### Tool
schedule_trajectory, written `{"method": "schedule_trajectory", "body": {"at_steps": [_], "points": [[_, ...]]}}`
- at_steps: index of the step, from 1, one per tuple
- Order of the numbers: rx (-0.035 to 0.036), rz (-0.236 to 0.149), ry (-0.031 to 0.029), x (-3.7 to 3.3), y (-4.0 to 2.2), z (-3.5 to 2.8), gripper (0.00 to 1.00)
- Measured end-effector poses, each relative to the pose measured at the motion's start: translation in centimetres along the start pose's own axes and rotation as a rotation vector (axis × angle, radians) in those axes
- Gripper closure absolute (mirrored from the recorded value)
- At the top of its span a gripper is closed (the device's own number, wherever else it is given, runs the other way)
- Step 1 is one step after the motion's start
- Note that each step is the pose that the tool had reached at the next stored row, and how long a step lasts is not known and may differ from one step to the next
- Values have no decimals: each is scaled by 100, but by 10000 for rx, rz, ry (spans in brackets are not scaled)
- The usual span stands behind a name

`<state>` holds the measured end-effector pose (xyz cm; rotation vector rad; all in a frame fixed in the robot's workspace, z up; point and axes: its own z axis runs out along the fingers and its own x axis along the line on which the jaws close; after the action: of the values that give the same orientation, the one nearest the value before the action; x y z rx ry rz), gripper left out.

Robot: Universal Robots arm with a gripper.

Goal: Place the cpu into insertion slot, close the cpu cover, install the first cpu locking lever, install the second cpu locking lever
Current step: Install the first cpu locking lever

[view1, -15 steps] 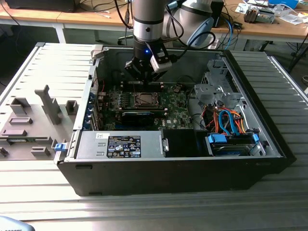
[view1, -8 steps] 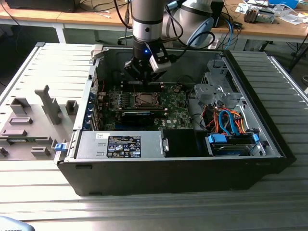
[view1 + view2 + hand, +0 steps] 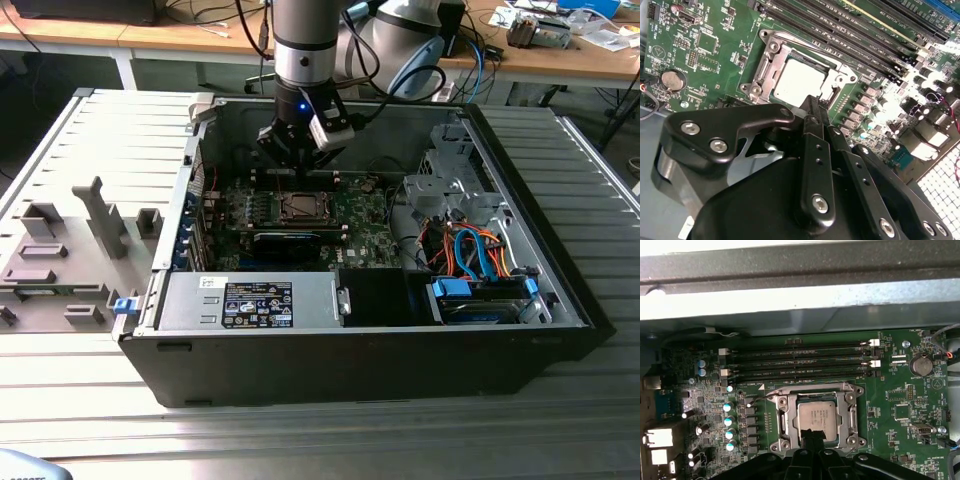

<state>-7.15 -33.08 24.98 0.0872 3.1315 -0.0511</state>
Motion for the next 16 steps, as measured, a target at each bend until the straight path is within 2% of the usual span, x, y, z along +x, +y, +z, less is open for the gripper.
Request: {"method": "schedule_trajectory", "body": {"at_steps": [16], "points": [[0,1,0,50,-3,0,89]]}}
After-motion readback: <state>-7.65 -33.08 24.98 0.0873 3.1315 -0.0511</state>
